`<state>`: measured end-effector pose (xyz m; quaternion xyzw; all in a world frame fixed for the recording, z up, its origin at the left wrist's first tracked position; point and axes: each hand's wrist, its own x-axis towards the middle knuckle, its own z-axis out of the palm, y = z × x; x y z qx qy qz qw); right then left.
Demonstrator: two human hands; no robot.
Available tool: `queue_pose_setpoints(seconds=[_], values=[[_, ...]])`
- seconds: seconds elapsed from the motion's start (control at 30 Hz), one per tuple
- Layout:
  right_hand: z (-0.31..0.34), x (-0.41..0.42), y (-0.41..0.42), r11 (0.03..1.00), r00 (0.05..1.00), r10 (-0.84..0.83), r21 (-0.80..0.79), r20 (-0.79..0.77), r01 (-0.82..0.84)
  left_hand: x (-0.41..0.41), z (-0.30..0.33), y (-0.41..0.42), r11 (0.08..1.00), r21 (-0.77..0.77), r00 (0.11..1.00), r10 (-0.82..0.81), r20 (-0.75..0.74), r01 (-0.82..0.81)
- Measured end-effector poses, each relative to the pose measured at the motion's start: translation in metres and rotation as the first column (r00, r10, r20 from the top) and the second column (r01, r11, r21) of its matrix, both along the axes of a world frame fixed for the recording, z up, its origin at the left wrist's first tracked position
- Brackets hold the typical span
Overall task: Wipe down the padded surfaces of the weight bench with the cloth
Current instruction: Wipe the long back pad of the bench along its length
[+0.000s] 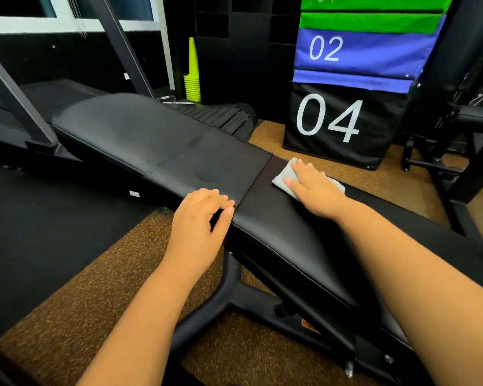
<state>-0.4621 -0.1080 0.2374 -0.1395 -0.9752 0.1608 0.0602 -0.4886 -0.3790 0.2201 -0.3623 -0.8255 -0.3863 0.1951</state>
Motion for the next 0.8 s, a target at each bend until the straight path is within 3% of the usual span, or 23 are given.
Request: queue_pose_setpoints(seconds=[0.1,0.27,0.33,0.43,0.5,0.57,0.7,0.8], values=[[0.001,-0.003,-0.02,0.998,1.0,-0.006,0.066,-0.006,0.006,0.0,0.0,0.001,1.0,0.01,1.0,-0.002,0.005,0.002],[-0.004,0.029,-0.054,0.969,0.97,0.244,0.041,-0.026,-0.242,0.0,0.0,0.0,1.0,-0.005,1.0,0.003,0.005,-0.003],[-0.004,0.032,-0.042,0.962,0.961,0.273,-0.011,-0.035,-0.274,0.001,0.001,0.001,1.0,-0.024,1.0,0.009,0.019,-0.009],[-0.003,0.018,-0.008,0.992,0.993,0.114,-0.045,-0.031,-0.115,0.003,0.003,0.0,0.999,-0.047,0.999,0.017,0.031,-0.015],[-0.004,0.007,0.0,1.0,1.0,-0.007,-0.001,-0.009,0.007,0.003,0.004,0.0,0.997,-0.068,0.999,0.025,0.035,-0.023],[-0.004,0.007,-0.015,0.997,1.0,-0.016,0.074,-0.015,0.017,0.003,0.007,0.0,0.994,-0.108,0.999,0.036,0.02,-0.034],[-0.003,0.047,-0.067,0.976,0.978,0.206,0.081,-0.04,-0.202,-0.003,0.027,0.003,0.959,-0.275,0.997,0.059,-0.056,-0.072],[-0.006,0.074,-0.066,0.948,0.948,0.318,0.045,-0.026,-0.316,-0.008,0.047,0.014,0.952,-0.279,0.984,0.085,-0.156,-0.126]])
